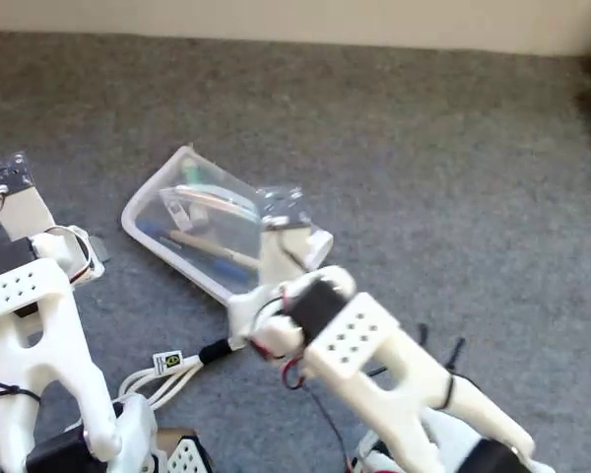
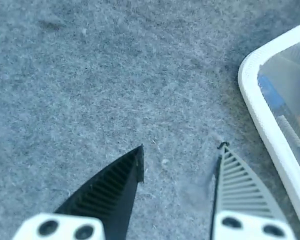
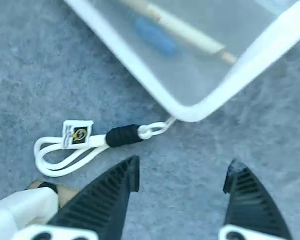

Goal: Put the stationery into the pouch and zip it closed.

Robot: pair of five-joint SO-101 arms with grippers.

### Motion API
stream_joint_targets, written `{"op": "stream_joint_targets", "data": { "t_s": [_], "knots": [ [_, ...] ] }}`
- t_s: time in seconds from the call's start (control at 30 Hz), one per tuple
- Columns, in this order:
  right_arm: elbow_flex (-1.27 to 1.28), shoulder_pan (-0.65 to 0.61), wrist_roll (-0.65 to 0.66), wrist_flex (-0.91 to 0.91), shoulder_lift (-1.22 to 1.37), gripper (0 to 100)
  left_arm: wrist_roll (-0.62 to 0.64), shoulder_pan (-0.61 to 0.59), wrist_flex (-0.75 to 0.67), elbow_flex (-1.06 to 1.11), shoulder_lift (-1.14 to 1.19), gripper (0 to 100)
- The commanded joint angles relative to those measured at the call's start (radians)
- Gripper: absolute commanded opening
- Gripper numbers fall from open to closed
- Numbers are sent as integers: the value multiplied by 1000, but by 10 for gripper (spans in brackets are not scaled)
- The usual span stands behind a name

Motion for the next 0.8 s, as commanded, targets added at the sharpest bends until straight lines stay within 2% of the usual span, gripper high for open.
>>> {"op": "stream_joint_targets", "data": {
  "t_s": [0.0,0.23,0.4,0.63,0.77],
  "knots": [
    [-61,-53,-71,-99,79,260,11,-12,-17,-4,-7,231],
    [-62,-56,-183,-282,251,260,11,-39,-21,-4,-7,231],
    [-68,-73,-238,-311,321,260,11,-39,-21,-4,-7,231],
    [-70,-170,-256,-314,387,260,11,-39,-21,-4,-7,231],
    [-67,-179,-256,-403,463,260,11,-39,-21,-4,-7,231]
  ]
}}
